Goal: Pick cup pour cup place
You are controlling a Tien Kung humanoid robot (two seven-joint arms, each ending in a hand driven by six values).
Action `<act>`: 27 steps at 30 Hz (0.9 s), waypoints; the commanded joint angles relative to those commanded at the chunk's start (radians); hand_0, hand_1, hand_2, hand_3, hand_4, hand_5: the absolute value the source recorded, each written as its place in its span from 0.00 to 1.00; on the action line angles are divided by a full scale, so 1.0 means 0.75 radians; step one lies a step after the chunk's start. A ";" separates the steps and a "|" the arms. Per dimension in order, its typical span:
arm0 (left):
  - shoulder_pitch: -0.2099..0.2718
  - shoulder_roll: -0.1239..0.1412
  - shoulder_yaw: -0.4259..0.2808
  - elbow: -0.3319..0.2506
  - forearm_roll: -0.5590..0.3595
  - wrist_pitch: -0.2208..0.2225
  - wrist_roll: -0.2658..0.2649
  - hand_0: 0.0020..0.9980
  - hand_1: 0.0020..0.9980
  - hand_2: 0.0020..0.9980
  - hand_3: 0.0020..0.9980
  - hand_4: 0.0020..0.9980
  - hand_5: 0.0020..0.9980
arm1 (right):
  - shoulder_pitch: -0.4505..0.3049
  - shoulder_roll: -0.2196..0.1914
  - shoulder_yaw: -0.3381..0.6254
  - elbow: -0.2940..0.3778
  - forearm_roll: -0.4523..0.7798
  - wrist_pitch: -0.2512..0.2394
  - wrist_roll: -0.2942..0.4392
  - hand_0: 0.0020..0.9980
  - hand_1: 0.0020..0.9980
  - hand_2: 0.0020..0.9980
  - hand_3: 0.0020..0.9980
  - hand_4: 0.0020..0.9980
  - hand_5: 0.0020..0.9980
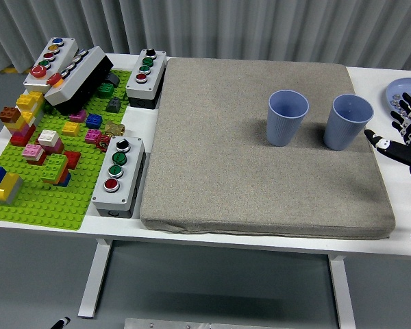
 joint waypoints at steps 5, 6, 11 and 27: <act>0.002 -0.001 -0.001 0.000 0.000 0.000 0.000 0.82 0.80 0.89 0.79 0.63 0.99 | -0.017 0.006 -0.028 -0.010 0.020 0.000 0.007 0.95 0.93 1.00 1.00 0.85 0.18; 0.002 -0.001 0.000 0.000 -0.001 0.001 0.000 0.82 0.80 0.89 0.79 0.63 0.99 | -0.016 0.007 -0.029 -0.013 0.022 0.000 0.007 0.95 0.93 1.00 1.00 0.85 0.18; 0.000 0.000 0.011 0.000 -0.009 0.000 -0.002 0.82 0.80 0.89 0.79 0.63 0.99 | -0.010 0.012 -0.045 -0.045 0.051 0.002 0.021 0.95 0.93 1.00 1.00 0.85 0.18; -0.013 0.000 0.031 0.000 -0.018 0.001 -0.006 0.82 0.80 0.89 0.79 0.63 0.99 | 0.046 0.021 -0.064 -0.161 0.106 0.017 0.053 0.95 0.93 1.00 1.00 0.85 0.19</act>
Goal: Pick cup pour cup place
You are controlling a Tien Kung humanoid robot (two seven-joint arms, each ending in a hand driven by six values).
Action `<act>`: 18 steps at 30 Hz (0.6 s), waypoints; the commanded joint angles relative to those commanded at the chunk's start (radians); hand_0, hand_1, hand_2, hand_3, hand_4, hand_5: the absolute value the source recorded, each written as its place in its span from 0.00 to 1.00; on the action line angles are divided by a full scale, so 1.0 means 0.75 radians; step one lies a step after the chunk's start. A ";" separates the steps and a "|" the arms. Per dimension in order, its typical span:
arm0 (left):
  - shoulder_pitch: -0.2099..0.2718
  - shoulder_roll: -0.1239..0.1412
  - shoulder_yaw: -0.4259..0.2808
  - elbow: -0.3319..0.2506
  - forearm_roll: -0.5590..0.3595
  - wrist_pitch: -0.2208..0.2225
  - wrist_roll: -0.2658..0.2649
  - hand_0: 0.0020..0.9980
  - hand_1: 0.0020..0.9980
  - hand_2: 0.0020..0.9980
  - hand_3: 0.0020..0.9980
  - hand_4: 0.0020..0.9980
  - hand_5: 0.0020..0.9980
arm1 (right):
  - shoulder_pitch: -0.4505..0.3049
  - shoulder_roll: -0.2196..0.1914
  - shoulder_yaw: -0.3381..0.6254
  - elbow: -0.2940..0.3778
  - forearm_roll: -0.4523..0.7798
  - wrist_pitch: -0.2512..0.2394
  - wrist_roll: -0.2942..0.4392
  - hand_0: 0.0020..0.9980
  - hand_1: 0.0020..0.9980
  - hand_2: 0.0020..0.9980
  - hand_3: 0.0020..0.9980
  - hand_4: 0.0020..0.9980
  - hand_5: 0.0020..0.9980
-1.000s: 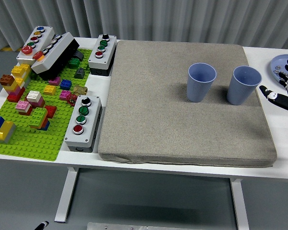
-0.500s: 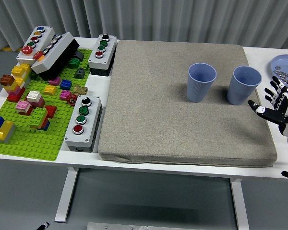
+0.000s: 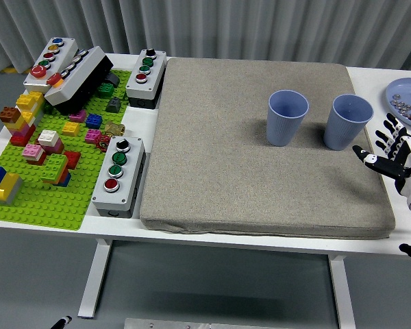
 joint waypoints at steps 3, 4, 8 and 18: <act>-0.002 0.001 0.002 0.000 -0.001 0.000 0.000 0.82 0.80 0.89 0.79 0.63 0.99 | 0.020 0.001 -0.005 -0.032 0.013 0.002 0.008 0.95 0.93 1.00 1.00 0.84 0.20; -0.002 0.001 0.003 0.000 -0.001 0.000 0.000 0.82 0.80 0.89 0.79 0.63 0.99 | 0.026 0.002 -0.008 -0.044 0.016 0.003 0.010 0.95 0.93 1.00 1.00 0.84 0.20; -0.003 0.002 0.006 0.000 -0.004 -0.001 0.000 0.82 0.80 0.89 0.79 0.63 0.99 | 0.045 0.009 -0.029 -0.080 0.026 0.004 0.015 0.95 0.93 1.00 1.00 0.84 0.20; -0.006 0.004 0.009 0.000 -0.005 0.000 -0.001 0.82 0.80 0.89 0.79 0.63 0.99 | 0.103 0.027 -0.060 -0.143 0.040 0.011 0.021 0.95 0.93 1.00 1.00 0.84 0.20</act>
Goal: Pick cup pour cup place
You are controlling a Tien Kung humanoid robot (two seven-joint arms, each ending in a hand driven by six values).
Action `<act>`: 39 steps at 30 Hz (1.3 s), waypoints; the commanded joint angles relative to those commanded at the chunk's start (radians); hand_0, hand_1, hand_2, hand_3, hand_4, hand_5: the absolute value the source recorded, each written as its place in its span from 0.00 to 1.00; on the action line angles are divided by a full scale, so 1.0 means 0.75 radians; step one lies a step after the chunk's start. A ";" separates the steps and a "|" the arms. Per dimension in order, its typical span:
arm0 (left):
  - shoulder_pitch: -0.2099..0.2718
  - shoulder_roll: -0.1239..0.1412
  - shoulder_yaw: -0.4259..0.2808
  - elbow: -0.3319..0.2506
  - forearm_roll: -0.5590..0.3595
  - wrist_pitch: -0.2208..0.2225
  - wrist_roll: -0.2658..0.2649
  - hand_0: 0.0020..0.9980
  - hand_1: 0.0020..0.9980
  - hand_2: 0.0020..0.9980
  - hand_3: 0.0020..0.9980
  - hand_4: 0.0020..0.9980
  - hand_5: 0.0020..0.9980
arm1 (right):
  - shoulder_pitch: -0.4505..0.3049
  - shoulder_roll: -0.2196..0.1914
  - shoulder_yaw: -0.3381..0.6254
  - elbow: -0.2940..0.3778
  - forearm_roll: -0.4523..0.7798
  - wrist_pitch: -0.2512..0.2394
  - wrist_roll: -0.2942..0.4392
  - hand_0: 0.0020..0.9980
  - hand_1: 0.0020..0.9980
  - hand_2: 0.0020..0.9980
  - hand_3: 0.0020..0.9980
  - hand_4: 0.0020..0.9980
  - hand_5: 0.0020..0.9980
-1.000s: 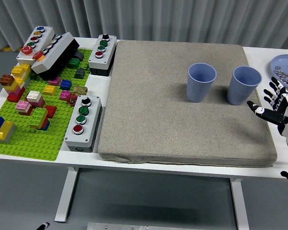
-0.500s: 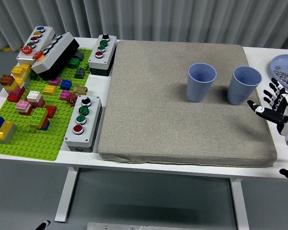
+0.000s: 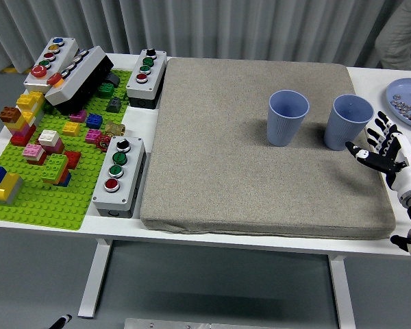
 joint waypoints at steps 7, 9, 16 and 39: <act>-0.001 0.001 -0.001 0.000 0.002 0.000 0.000 0.82 0.80 0.89 0.79 0.63 0.99 | 0.014 0.007 -0.003 -0.019 0.001 0.003 -0.001 0.95 0.93 1.00 1.00 0.84 0.21; -0.002 0.001 -0.001 0.000 0.003 -0.001 0.001 0.82 0.80 0.89 0.79 0.63 0.99 | 0.021 0.010 -0.009 -0.027 0.005 0.003 0.002 0.95 0.93 1.00 1.00 0.84 0.21; 0.000 0.001 0.001 0.000 0.003 -0.001 0.002 0.82 0.80 0.89 0.79 0.63 0.99 | 0.044 0.008 -0.040 -0.055 0.019 0.008 0.007 0.95 0.93 1.00 1.00 0.84 0.21; -0.001 0.006 0.014 0.000 -0.003 -0.001 0.002 0.82 0.80 0.89 0.79 0.63 0.99 | 0.132 0.028 -0.086 -0.141 0.061 0.019 0.016 0.96 0.93 1.00 1.00 0.83 0.22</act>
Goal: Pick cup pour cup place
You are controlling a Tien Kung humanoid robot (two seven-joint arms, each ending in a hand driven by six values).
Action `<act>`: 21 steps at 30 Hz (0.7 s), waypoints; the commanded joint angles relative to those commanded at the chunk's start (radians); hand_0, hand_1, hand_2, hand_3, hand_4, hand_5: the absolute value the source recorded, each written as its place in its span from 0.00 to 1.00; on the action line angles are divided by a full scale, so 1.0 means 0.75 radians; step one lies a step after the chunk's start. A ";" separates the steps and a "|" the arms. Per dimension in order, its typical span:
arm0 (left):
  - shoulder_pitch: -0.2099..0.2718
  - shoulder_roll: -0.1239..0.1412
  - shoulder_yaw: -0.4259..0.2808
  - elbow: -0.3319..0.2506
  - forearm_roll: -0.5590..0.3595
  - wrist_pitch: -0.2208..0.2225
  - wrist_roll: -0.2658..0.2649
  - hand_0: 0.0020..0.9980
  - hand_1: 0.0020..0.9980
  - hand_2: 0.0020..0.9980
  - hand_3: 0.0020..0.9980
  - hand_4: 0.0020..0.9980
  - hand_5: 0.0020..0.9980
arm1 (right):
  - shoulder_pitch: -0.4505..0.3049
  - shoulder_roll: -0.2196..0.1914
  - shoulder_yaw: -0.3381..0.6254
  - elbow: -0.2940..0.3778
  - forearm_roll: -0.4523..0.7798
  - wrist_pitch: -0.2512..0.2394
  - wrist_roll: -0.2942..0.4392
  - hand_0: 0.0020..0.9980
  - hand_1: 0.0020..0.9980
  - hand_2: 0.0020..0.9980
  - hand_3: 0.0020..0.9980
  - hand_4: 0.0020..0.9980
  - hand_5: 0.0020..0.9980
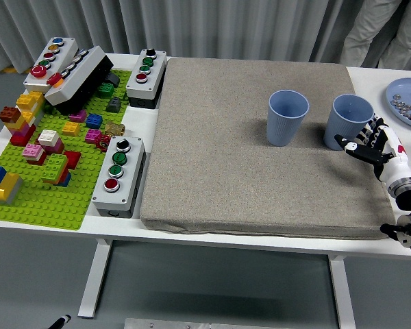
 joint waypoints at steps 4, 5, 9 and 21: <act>-0.003 0.000 -0.002 0.000 0.002 0.000 0.000 0.82 0.80 0.89 0.79 0.63 0.99 | 0.012 0.001 -0.001 -0.010 0.004 0.000 0.000 0.96 0.93 1.00 1.00 0.83 0.22; -0.003 0.000 -0.002 0.000 0.002 0.000 0.000 0.82 0.80 0.89 0.79 0.63 0.99 | 0.014 0.002 -0.001 -0.013 0.005 0.000 0.001 0.96 0.93 1.00 1.00 0.83 0.22; -0.004 0.001 -0.003 0.000 0.004 0.001 -0.001 0.82 0.80 0.89 0.79 0.63 0.99 | 0.018 0.004 -0.003 -0.018 0.007 0.001 0.001 0.96 0.93 1.00 1.00 0.83 0.22; -0.010 0.002 -0.001 0.000 0.004 0.001 -0.001 0.82 0.80 0.89 0.79 0.63 0.99 | 0.050 0.012 -0.018 -0.053 0.022 0.003 0.009 0.96 0.93 1.00 1.00 0.83 0.22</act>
